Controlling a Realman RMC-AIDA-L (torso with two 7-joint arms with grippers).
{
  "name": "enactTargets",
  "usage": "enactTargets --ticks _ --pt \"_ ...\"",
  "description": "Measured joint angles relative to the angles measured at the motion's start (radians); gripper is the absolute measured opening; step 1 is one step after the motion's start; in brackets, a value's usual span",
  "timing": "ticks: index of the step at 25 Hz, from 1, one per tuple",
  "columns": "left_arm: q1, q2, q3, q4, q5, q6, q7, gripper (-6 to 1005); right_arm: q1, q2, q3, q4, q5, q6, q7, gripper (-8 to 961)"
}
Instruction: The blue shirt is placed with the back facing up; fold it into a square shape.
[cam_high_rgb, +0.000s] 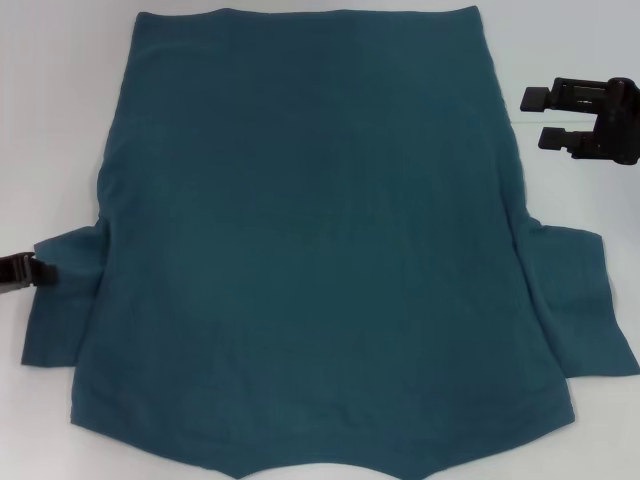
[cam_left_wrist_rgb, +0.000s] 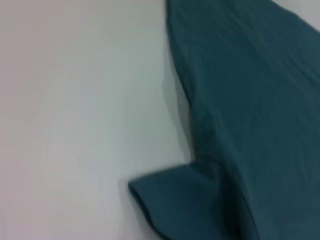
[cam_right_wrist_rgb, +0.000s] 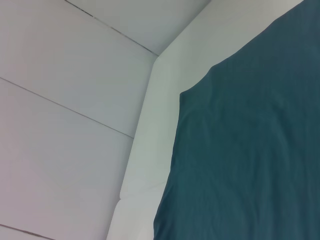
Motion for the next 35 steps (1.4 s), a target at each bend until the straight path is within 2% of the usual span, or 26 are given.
enactTargets --ticks 4,14,19,28,32,35 --pt "-0.027 -0.002 0.06 0.051 0.09 -0.015 -0.005 2 -0.002 0.0 -0.001 0.0 0.0 0.0 0.0 825" --pt "-0.079 0.002 0.125 0.105 0.298 -0.084 -0.068 2 -0.007 -0.004 0.008 0.0 0.0 0.001 0.0 825" --pt "-0.086 0.003 0.131 0.111 0.321 -0.11 -0.083 1 -0.007 -0.005 0.01 0.0 0.0 0.008 -0.003 824" --pt "-0.123 0.029 0.14 0.12 0.323 -0.112 -0.064 1 -0.006 -0.006 0.008 0.0 0.0 0.014 -0.005 824" --pt "-0.132 0.034 0.188 0.145 0.324 -0.063 -0.067 1 -0.007 -0.009 0.006 0.0 0.0 0.015 -0.005 824" --pt "-0.156 0.035 0.205 0.168 0.324 0.03 -0.108 1 -0.007 -0.009 0.004 0.0 0.0 0.013 -0.005 824"
